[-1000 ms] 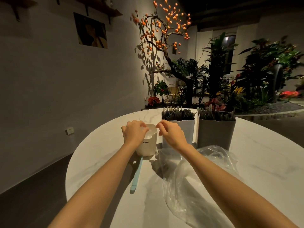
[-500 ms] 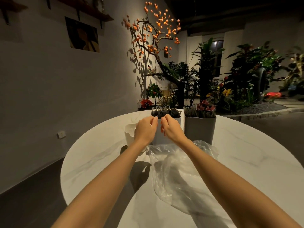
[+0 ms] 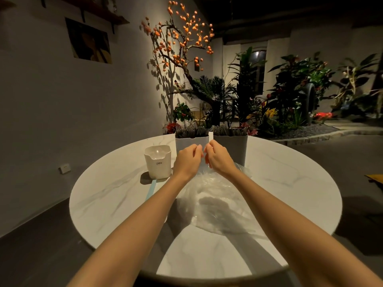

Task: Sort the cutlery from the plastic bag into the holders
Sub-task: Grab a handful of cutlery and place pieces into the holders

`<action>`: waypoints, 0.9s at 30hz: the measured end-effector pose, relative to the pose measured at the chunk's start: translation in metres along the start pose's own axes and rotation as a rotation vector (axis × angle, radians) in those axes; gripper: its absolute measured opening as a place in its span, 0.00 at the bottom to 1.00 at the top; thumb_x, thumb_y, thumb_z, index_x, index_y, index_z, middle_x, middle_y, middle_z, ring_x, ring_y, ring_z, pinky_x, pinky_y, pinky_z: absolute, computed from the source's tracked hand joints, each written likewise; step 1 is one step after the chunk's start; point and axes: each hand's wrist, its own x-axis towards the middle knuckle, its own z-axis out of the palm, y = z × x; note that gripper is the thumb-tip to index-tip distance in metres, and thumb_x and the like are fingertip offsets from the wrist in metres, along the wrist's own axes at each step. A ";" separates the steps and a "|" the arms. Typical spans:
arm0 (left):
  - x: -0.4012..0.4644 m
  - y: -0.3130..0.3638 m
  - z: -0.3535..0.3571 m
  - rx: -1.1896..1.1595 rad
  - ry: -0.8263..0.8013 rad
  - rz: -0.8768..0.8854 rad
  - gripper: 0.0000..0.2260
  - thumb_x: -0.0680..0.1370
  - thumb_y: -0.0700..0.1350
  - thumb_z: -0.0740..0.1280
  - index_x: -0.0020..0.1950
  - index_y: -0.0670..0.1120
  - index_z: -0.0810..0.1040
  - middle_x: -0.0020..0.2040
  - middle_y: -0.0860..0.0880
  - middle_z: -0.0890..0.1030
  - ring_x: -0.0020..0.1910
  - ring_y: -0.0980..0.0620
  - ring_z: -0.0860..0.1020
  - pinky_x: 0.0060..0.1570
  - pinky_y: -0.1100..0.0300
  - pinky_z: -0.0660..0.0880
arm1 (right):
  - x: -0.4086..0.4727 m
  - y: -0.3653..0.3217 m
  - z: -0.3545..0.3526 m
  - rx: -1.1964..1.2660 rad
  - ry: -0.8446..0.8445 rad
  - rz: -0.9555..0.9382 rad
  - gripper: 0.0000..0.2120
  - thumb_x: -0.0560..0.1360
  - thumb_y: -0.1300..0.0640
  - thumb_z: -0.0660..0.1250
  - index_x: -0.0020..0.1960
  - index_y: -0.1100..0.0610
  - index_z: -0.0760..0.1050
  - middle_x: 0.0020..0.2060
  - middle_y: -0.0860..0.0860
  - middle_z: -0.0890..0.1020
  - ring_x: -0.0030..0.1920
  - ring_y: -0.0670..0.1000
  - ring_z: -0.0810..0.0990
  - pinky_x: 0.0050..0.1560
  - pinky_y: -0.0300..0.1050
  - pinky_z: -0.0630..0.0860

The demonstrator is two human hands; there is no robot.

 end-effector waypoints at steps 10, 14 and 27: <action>-0.029 -0.007 0.023 0.290 -0.125 -0.073 0.13 0.81 0.49 0.60 0.53 0.46 0.82 0.57 0.44 0.74 0.59 0.45 0.70 0.59 0.51 0.68 | -0.035 0.026 -0.015 -0.069 -0.155 0.174 0.14 0.80 0.60 0.55 0.43 0.62 0.77 0.32 0.54 0.81 0.29 0.50 0.78 0.33 0.42 0.77; -0.040 -0.015 0.025 0.510 -0.292 -0.157 0.13 0.82 0.51 0.59 0.61 0.52 0.80 0.72 0.45 0.65 0.71 0.44 0.60 0.69 0.49 0.56 | -0.043 0.036 -0.011 -0.099 -0.276 0.206 0.16 0.80 0.61 0.55 0.46 0.66 0.80 0.42 0.60 0.84 0.37 0.54 0.82 0.41 0.44 0.79; -0.041 -0.022 0.014 0.197 -0.237 -0.159 0.42 0.75 0.26 0.60 0.79 0.56 0.45 0.78 0.46 0.58 0.64 0.43 0.72 0.44 0.59 0.74 | -0.044 0.043 -0.012 -0.401 -0.514 0.190 0.25 0.78 0.70 0.52 0.75 0.65 0.60 0.73 0.60 0.66 0.72 0.59 0.65 0.70 0.46 0.60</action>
